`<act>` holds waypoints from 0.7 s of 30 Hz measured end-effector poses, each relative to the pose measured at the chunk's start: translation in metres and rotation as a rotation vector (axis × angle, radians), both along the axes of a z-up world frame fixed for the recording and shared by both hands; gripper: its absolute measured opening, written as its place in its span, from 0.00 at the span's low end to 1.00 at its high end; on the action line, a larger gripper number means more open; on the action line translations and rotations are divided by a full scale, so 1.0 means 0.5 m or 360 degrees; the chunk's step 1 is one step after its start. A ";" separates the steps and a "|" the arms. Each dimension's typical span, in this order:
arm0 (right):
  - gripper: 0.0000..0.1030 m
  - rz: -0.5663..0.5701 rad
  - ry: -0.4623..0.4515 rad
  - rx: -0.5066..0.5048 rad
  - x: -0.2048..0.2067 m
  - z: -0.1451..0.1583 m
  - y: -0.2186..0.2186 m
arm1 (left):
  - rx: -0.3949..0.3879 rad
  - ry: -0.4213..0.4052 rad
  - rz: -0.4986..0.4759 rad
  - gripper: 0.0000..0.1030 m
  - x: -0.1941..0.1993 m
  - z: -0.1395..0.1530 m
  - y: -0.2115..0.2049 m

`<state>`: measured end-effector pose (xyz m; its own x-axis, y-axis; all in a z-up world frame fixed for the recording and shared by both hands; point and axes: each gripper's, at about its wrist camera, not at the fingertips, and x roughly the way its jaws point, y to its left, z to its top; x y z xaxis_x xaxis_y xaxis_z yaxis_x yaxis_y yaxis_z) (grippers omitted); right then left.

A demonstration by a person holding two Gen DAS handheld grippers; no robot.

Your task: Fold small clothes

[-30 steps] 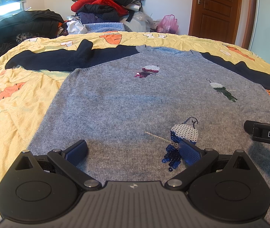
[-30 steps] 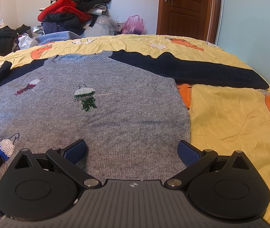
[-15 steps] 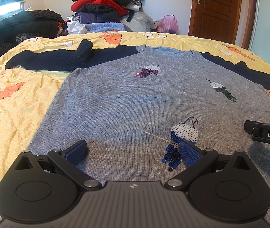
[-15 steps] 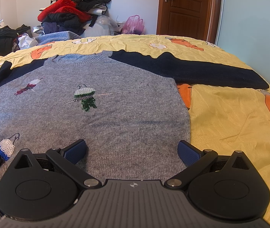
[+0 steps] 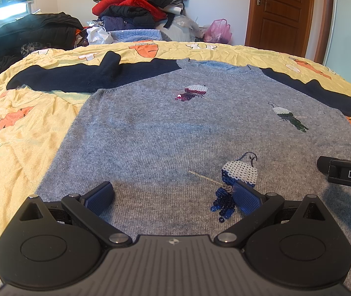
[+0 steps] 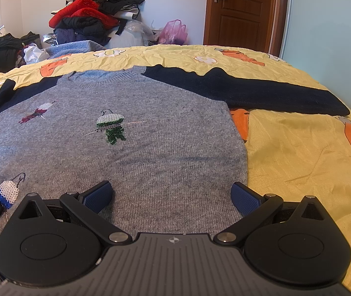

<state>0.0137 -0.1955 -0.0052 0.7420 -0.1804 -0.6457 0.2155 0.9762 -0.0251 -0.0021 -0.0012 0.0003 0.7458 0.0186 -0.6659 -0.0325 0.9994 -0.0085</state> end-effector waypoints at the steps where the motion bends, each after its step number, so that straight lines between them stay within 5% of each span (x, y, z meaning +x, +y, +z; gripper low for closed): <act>1: 1.00 0.0000 0.0000 0.0000 0.000 0.000 0.000 | 0.0000 0.0000 0.0000 1.00 0.000 0.000 0.000; 14: 1.00 0.0000 0.0002 0.0004 0.000 -0.001 -0.001 | 0.0028 0.0001 0.0004 1.00 -0.005 0.002 -0.009; 18: 1.00 0.0138 0.0073 0.0063 0.014 0.030 -0.024 | 0.0083 -0.0002 -0.0022 1.00 -0.002 0.006 -0.019; 21: 1.00 0.0131 -0.0043 0.0030 0.025 0.067 -0.076 | 0.0069 -0.0002 -0.0030 1.00 0.002 0.004 -0.016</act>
